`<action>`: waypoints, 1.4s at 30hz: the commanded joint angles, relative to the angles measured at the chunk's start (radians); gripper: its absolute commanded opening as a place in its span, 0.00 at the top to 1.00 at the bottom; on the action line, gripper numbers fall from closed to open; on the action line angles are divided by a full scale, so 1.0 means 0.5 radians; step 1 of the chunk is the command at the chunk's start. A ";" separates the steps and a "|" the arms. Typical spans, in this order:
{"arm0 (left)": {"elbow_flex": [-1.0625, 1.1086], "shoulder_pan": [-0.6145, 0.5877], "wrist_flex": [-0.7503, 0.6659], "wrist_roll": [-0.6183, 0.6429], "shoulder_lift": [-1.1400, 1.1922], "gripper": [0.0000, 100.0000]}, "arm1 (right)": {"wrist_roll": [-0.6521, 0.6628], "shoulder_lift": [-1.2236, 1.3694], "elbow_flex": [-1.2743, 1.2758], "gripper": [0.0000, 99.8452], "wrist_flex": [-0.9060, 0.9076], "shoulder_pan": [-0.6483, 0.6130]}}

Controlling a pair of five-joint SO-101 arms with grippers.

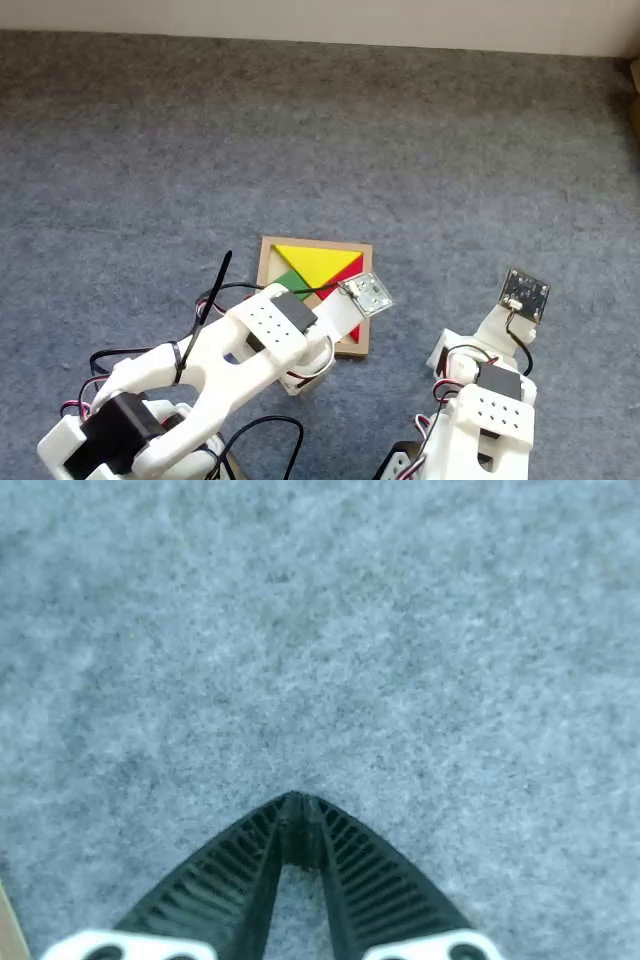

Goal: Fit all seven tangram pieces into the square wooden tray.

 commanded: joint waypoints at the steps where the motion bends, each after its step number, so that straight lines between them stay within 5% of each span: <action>1: -0.097 0.023 0.021 0.006 -0.026 0.89 | 0.025 0.002 0.017 0.99 -0.011 0.023; 15: -0.345 -0.069 0.448 -0.006 -0.600 0.89 | 0.025 0.002 0.017 0.99 -0.011 0.023; 22: -0.554 -0.462 0.381 -0.009 -0.382 0.89 | 0.025 0.002 0.017 0.99 -0.011 0.023; 30: -0.763 -0.526 0.288 0.025 -0.008 0.89 | 0.025 0.002 0.017 0.99 -0.011 0.023; 42: -0.993 -0.861 0.021 0.663 0.434 0.88 | 0.025 0.002 0.017 0.99 -0.011 0.023</action>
